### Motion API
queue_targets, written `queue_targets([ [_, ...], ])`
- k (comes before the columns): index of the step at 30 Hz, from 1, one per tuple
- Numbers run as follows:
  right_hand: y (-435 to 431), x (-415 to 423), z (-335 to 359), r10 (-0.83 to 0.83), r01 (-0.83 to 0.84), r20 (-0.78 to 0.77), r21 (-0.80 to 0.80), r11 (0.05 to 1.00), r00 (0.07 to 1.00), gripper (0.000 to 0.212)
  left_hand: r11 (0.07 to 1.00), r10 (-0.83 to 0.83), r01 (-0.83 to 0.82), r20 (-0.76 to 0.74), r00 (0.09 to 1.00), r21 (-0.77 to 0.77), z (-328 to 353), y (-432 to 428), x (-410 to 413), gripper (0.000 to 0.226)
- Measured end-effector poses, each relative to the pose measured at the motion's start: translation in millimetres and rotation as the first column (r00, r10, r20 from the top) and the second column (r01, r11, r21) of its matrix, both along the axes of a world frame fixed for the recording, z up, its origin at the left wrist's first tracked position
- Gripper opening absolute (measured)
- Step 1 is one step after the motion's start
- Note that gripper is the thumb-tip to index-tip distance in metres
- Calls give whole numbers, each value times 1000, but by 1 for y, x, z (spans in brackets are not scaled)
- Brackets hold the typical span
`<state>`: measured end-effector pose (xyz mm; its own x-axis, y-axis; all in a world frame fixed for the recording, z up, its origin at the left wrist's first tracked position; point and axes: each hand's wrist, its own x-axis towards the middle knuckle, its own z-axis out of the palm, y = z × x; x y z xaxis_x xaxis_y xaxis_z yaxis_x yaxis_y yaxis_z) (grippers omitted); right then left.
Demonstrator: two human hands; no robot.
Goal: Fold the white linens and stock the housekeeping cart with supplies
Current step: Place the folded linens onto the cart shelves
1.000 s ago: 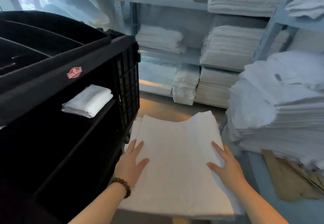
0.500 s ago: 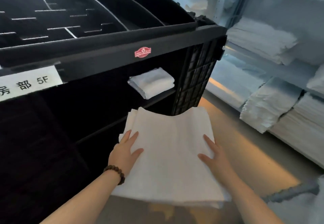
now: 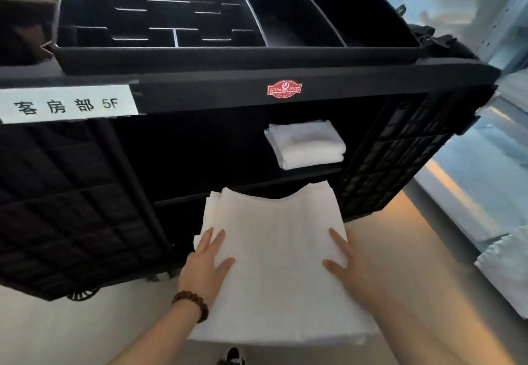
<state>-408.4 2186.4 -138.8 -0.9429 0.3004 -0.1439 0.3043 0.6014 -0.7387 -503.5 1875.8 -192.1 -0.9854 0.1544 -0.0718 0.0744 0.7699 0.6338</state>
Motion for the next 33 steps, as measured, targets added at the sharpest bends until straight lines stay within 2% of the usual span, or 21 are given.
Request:
queue_targets([
  [9, 42, -92, -60, 176, -182, 75, 86, 980, 982, 71, 989, 150, -151, 81, 985, 6, -46, 24, -28, 62],
  [17, 87, -132, -91, 179, -180, 110, -1, 984, 978, 72, 981, 194, -195, 124, 973, 1, -65, 66, -51, 62],
  [25, 147, -142, -116, 251, -235, 140, -122, 964, 958, 69, 964, 263, -266, 213, 941, -15, -85, 127, -42, 62],
  [33, 213, -177, -200, 288, -274, 164, -104, 956, 944, 68, 953, 299, -304, 191, 935, -2, -158, 193, -60, 62],
])
